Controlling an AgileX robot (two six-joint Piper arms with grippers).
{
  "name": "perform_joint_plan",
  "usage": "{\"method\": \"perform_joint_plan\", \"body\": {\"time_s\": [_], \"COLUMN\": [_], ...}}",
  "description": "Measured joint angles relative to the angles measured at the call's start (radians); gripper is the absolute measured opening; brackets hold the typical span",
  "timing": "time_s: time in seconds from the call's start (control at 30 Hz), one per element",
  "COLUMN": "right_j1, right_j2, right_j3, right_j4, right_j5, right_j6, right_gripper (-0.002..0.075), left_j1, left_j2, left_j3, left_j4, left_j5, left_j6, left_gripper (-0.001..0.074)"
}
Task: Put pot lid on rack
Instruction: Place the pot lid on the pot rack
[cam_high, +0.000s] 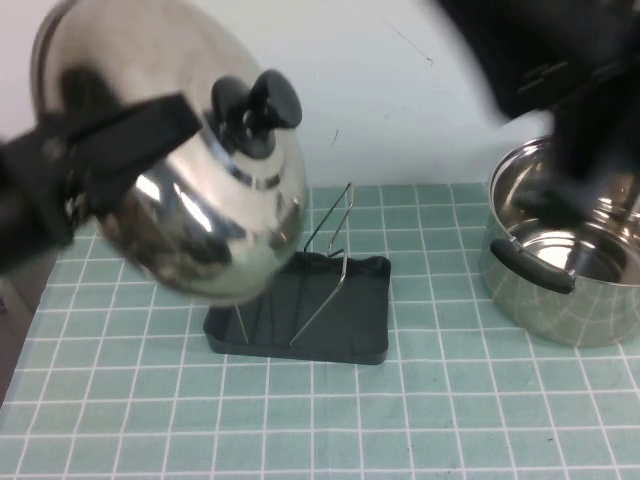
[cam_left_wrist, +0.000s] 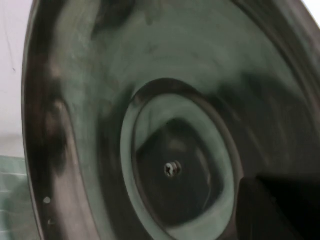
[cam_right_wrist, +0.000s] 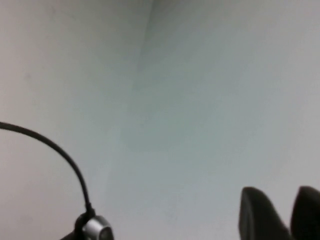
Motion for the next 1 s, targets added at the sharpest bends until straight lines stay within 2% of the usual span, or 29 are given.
{"method": "perform_joint_plan", "body": {"time_s": [0.03, 0.1, 0.17, 0.3, 0.37, 0.47, 0.53, 0.7, 1.0], "right_j1": [-0.019, -0.048, -0.068, -0.079, -0.079, -0.081, -0.081, -0.081, -0.081], "right_j2": [-0.044, -0.136, -0.222, -0.405, -0.492, -0.6, -0.654, -0.745, -0.775], "right_j3": [0.0, 0.0, 0.0, 0.0, 0.0, 0.0, 0.0, 0.063, 0.164], "right_j4": [-0.038, -0.118, -0.211, -0.388, -0.457, -0.499, -0.502, -0.509, -0.509], "right_j5": [0.041, 0.148, 0.324, 0.715, 0.886, 1.117, 1.206, 1.293, 1.302], "right_j6": [0.0, 0.003, 0.016, 0.071, 0.106, 0.133, 0.137, 0.137, 0.151], "right_gripper": [0.0118, 0.0054, 0.0022, 0.0005, 0.0001, 0.0, -0.0001, -0.0001, -0.0001], "left_j1": [0.0, 0.0, 0.0, -0.017, -0.051, -0.12, -0.161, -0.216, -0.226], "left_j2": [0.024, 0.089, 0.152, 0.293, 0.356, 0.428, 0.474, 0.561, 0.647], "left_j3": [-0.037, -0.122, -0.189, -0.294, -0.337, -0.383, -0.402, -0.419, -0.422], "left_j4": [0.038, 0.126, 0.208, 0.313, 0.369, 0.457, 0.473, 0.482, 0.485], "left_j5": [0.005, 0.012, 0.012, 0.019, 0.045, 0.1, 0.135, 0.189, 0.219], "left_j6": [-0.011, -0.044, -0.088, -0.147, -0.153, -0.164, -0.165, -0.158, -0.07], "left_gripper": [0.0105, 0.0105, 0.0105, 0.0105, 0.0105, 0.0105, 0.0105, 0.0105, 0.0105]}}
